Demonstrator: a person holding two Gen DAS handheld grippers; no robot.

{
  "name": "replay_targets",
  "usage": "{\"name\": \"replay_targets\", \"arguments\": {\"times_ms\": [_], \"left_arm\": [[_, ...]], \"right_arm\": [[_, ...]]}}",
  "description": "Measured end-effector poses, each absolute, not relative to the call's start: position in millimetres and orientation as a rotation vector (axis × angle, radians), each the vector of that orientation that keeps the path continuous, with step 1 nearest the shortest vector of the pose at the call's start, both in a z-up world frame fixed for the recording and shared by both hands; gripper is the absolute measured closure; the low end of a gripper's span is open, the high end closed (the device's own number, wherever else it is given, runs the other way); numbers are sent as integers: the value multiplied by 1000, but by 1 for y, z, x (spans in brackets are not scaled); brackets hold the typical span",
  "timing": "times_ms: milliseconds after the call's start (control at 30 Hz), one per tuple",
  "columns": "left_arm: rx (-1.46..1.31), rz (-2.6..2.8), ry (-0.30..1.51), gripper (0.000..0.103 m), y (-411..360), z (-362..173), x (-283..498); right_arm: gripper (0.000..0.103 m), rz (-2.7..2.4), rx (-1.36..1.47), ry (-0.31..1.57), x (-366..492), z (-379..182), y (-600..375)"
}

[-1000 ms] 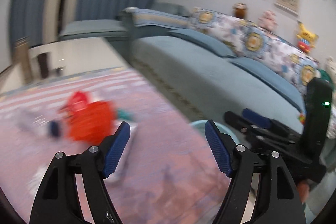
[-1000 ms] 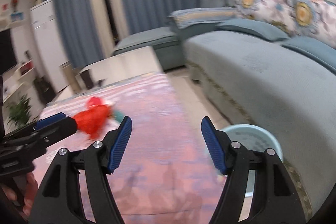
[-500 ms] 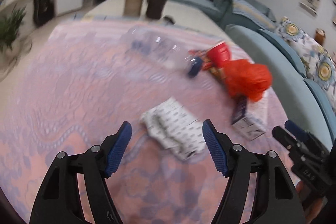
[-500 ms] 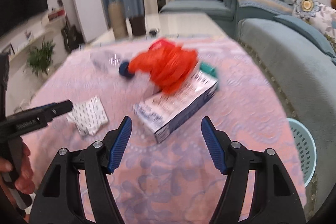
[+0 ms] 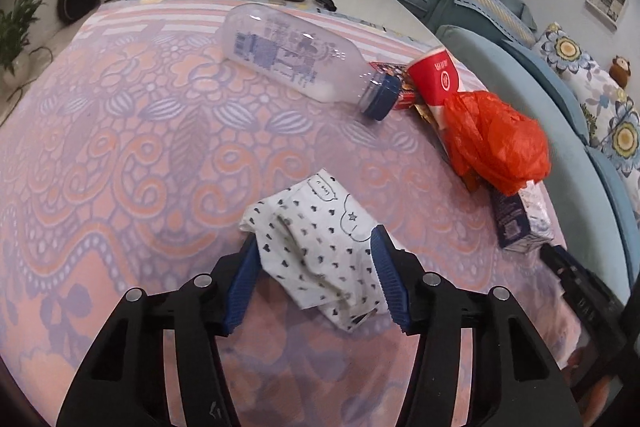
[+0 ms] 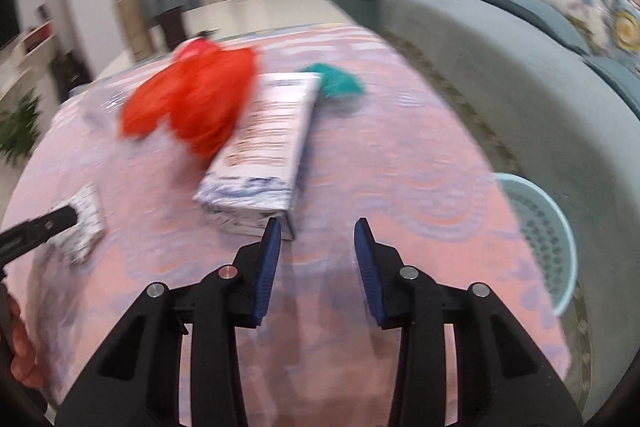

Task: Collect trash
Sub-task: 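Grasp the dotted napkin with the left tool while the right grasps the milk box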

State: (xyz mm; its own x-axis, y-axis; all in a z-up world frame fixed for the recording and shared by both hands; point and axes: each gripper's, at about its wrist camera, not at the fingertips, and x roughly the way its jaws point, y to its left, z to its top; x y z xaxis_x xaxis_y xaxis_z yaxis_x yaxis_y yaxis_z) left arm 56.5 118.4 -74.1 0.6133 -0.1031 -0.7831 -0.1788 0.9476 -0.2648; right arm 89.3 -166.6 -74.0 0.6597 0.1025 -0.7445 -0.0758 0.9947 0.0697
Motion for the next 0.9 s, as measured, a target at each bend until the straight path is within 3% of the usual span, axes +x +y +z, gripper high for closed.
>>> {"name": "replay_targets", "arguments": {"times_ms": [100,233,433,567,900], "left_arm": [[-286,55,903,58,111,-76,59],[-243,71,894,66,106,-78,59],[-254,77,871,71,110,-79,56],[-281,44,858,83,111,-79,53],[-290,11,853,83,109,-79,50]], "right_arm": [[65,131,104,810,85,-62,-181],[38,165,124,746,81,-44,-176],[37,172,78,849,113,-54,-143],[35,201,89,905,129,-62,-130],[33,139,0,991,162,-70,-101]]}}
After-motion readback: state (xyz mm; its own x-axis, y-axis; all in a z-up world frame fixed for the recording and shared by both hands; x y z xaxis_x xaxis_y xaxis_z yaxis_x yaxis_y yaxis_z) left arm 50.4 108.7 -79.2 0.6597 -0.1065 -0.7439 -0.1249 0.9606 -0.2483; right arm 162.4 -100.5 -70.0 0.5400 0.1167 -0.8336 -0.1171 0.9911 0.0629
